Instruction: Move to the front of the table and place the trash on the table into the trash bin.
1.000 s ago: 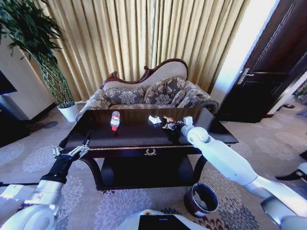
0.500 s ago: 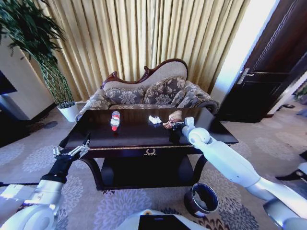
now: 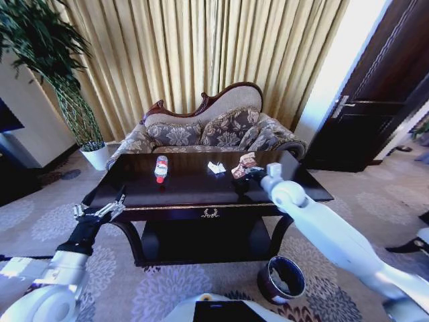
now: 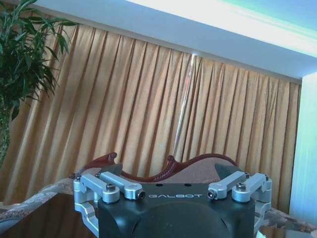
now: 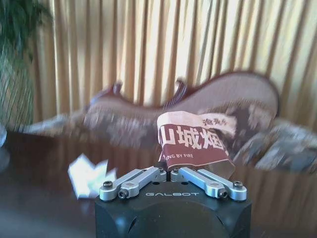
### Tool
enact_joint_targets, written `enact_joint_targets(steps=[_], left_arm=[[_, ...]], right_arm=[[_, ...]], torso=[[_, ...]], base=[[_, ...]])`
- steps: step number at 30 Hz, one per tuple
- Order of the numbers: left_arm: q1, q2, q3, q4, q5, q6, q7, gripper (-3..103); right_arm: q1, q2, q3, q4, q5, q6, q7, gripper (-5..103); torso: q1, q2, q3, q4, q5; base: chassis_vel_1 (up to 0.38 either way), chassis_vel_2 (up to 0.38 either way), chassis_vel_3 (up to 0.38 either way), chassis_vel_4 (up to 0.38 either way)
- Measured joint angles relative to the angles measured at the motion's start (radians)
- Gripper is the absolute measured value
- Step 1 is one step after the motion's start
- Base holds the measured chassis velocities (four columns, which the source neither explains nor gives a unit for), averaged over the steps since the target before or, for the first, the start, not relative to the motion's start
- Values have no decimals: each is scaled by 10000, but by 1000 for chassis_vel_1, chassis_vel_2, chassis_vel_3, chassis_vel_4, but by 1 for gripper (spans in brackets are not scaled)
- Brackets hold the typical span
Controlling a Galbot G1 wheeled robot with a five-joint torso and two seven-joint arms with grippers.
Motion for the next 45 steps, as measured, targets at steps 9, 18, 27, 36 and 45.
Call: enact_joint_targets(steps=[9, 18, 27, 36, 45], left_arm=[[-464, 843, -112, 361, -430, 170, -995, 100], [-624, 1416, -150, 653, -723, 361, -1409, 100], [-653, 1610, -99, 656, -790, 433, -1368, 100], [-618, 1653, -148, 655, -846, 446, -1334, 100], [-589, 1456, -123, 667, -804, 438, -1174, 100]], right_arm=[[-2854, 116, 2962, 1975, -172, 777, 387, 0], [-6290, 1025, 5732, 4240, -1136, 699, 420, 0], [-7771, 1814, 6331, 5187, -1621, 466, 435, 0], [-7894, 1996, 6221, 5392, -1664, 455, 476, 0], [-7906, 2017, 6108, 5326, -1789, 480, 518, 0]], torso=[[0, 0, 0, 1, -4], [-1, 1, -1, 3, -7], [-1, 0, 0, 1, -2], [2, -1, 2, 1, -2], [1, 0, 1, 1, -3]], base=[[0, 0, 0, 0], [0, 0, 0, 0], [0, 0, 0, 0], [23, -21, -15, 17], [149, -155, -148, 158]])
